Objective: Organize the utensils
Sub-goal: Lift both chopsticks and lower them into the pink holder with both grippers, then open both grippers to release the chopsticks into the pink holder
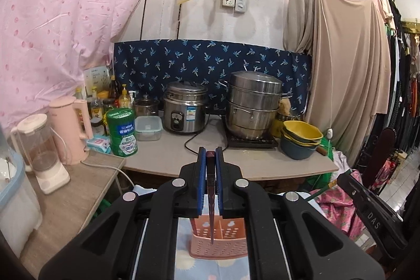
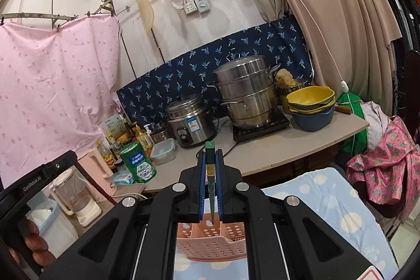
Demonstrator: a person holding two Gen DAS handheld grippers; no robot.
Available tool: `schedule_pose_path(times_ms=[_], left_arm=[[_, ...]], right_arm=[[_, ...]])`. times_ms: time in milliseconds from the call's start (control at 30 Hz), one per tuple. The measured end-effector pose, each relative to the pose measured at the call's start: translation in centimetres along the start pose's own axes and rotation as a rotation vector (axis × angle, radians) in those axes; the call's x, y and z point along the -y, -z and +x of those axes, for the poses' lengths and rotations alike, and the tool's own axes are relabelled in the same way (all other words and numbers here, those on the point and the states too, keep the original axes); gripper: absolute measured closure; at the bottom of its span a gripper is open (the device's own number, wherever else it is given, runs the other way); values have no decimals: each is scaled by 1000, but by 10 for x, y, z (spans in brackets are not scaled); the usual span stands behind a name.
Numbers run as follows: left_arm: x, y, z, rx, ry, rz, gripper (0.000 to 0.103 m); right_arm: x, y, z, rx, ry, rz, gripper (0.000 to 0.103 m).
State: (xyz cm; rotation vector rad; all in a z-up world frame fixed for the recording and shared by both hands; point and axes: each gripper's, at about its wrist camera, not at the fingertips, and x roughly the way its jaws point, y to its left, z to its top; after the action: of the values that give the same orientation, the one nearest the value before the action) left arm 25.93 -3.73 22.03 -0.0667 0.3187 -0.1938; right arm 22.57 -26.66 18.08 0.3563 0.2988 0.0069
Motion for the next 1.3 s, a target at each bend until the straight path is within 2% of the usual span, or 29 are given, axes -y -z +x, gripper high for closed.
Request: schedule_pose_path(times_ms=[167,467,800,1100,1300], left_arm=[[-4,-1,18,-15,2,-10,96],[-5,-21,12,40,30,-12,96],[-9,9,50,-56,15,-26,96],[-11,22,56,-96,18,-29,95],[-14,28,56,-135,22,-49,84]], right_arm=[[2,16,24,-47,8,-6,96],[8,27,41,-81,10,-4,96],[10,42,54,-124,18,-5,96],[10,49,55,-136,25,-13,95],[9,49,51,-130,31,-15,92]])
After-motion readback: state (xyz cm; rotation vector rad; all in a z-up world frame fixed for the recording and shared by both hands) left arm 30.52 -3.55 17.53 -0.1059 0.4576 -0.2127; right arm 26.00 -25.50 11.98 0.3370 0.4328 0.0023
